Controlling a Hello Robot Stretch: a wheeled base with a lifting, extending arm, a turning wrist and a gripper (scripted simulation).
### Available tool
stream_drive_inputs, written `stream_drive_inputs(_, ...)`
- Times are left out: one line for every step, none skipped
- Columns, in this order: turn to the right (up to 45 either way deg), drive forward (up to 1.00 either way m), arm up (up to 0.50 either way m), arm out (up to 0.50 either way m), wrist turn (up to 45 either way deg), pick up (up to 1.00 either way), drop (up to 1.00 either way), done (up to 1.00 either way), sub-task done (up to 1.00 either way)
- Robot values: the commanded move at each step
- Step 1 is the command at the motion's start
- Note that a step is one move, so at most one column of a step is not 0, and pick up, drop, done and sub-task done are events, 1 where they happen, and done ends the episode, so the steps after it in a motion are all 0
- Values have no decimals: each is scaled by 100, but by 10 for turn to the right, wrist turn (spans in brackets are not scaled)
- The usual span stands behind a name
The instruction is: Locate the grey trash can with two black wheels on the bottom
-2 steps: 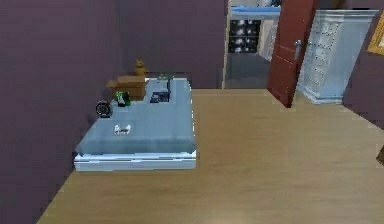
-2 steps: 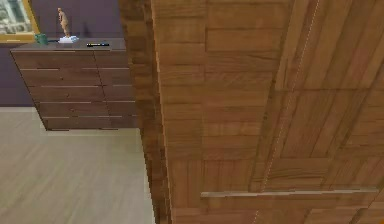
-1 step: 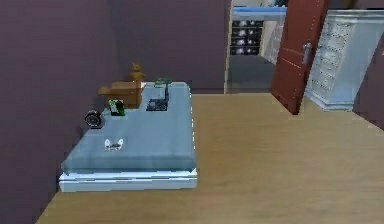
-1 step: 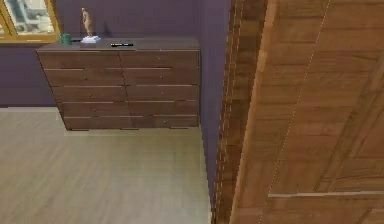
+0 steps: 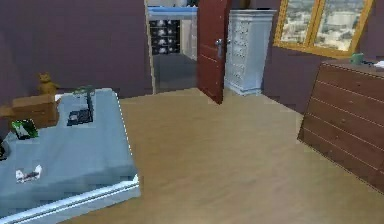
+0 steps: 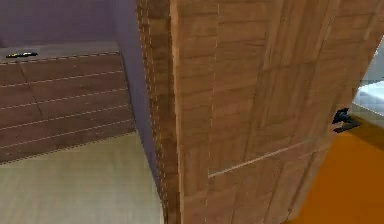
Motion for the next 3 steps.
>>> stream_drive_inputs(0,100,0,0,0,0,0,0,0)
stream_drive_inputs(120,0,0,0,0,0,0,0,0)
stream_drive_inputs(0,20,0,0,0,0,0,0,0)
